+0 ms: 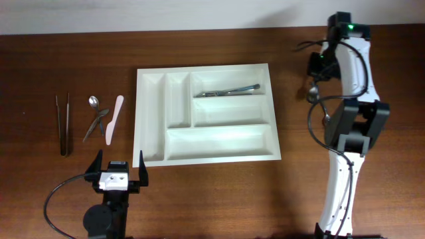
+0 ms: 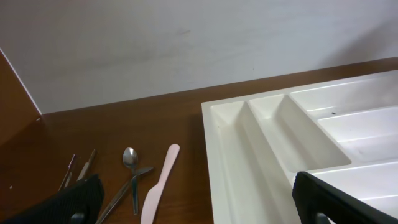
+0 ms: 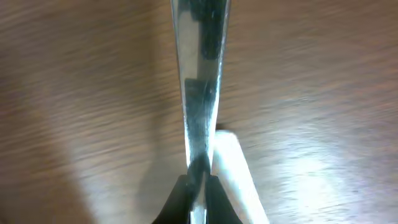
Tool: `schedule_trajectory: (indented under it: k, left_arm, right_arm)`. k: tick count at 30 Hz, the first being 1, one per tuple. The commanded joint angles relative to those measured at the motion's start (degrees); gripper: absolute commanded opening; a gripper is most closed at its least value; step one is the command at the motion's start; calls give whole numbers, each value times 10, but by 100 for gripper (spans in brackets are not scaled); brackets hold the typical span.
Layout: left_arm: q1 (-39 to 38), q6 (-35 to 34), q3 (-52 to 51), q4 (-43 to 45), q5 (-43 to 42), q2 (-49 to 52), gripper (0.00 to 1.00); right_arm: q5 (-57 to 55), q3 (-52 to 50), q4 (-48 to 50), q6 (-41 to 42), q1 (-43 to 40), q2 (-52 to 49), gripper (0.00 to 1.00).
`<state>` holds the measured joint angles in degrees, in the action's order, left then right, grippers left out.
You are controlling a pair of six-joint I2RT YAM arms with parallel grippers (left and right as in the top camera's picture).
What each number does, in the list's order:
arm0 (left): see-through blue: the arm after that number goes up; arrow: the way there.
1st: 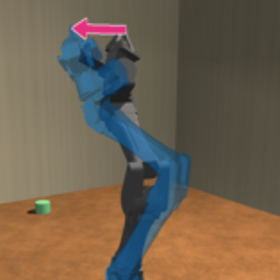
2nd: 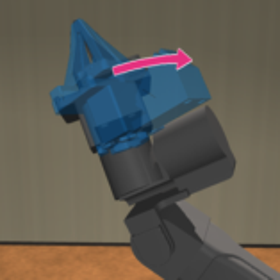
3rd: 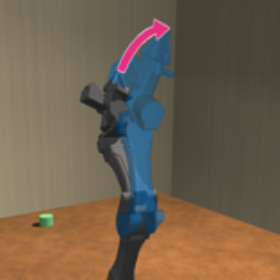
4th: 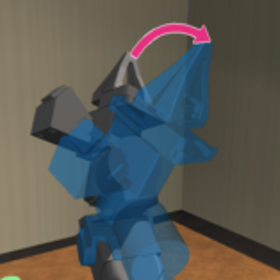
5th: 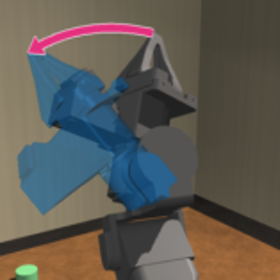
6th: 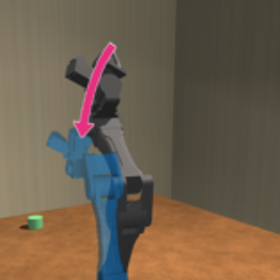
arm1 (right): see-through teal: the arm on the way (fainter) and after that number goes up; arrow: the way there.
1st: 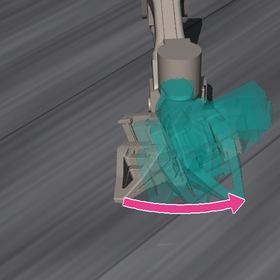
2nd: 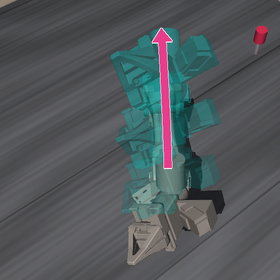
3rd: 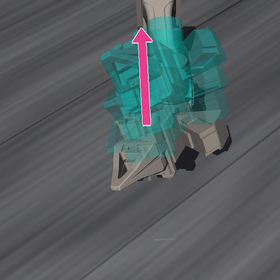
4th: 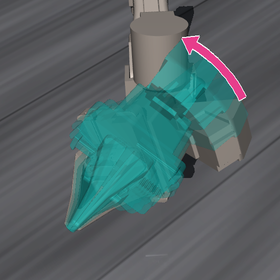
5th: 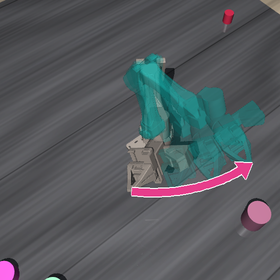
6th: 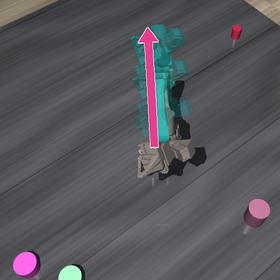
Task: Pack container
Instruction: 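Lift the spoon and carry it over the tray's top compartment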
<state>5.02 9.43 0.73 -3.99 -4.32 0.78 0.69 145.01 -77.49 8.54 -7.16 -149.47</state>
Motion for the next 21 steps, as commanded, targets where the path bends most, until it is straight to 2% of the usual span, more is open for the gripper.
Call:
schedule_trajectory:
  k: [1,11,21]
  left_arm:
    - [3,5,-2,-2,-8,-5,99]
    - [3,5,-2,-2,-8,-5,99]
    - [3,5,-2,-2,-8,-5,99]
  right_arm:
    - [2,50,-7,-29,30,1,4]
    - [48,179,-48,-147,84,2,4]
    - [102,203,-109,-376,159,2,4]
